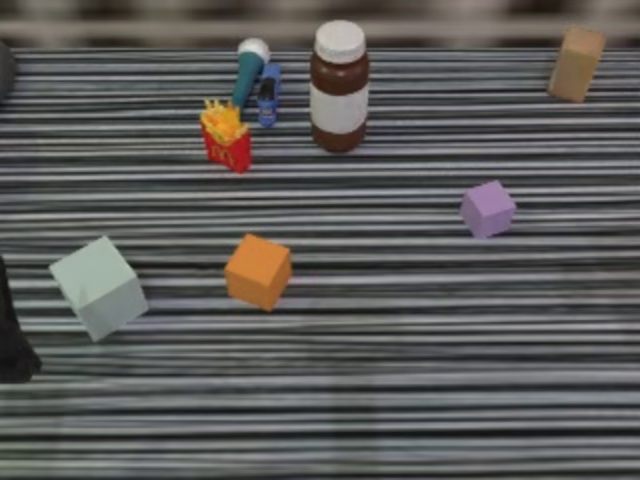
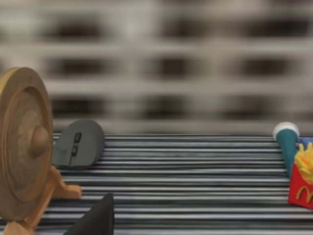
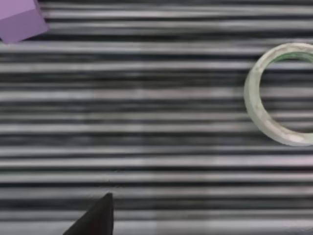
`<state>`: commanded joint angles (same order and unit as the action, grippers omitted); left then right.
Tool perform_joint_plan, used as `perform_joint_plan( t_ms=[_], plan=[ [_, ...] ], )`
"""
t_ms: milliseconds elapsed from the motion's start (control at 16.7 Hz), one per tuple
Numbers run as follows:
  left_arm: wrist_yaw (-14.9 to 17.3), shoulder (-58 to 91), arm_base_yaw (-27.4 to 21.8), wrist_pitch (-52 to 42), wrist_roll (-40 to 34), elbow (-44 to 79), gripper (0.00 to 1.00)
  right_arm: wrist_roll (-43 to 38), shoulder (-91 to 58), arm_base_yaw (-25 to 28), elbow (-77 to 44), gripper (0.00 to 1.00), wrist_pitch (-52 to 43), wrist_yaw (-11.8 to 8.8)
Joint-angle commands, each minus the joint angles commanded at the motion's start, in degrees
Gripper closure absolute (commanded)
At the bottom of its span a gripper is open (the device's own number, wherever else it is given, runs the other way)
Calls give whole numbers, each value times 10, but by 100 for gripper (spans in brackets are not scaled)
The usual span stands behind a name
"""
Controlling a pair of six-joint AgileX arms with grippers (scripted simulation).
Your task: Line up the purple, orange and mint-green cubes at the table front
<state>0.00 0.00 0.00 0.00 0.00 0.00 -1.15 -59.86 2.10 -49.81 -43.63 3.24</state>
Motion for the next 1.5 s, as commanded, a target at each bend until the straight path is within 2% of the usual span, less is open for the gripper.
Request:
perform_joint_plan(
  t_ms=[360, 720, 900, 1080, 1500],
  plan=[
    [0, 0, 0, 0, 0, 0, 0, 11, -410, 45, -302, 0, -237, -3],
    [0, 0, 0, 0, 0, 0, 0, 29, -701, 105, -618, 0, -353, -16],
    [0, 0, 0, 0, 0, 0, 0, 37, -784, 133, -742, 0, -365, -23],
    [0, 0, 0, 0, 0, 0, 0, 42, -827, 151, -813, 0, -361, -28],
    [0, 0, 0, 0, 0, 0, 0, 43, -836, 153, -831, 0, -357, -28]
  ],
)
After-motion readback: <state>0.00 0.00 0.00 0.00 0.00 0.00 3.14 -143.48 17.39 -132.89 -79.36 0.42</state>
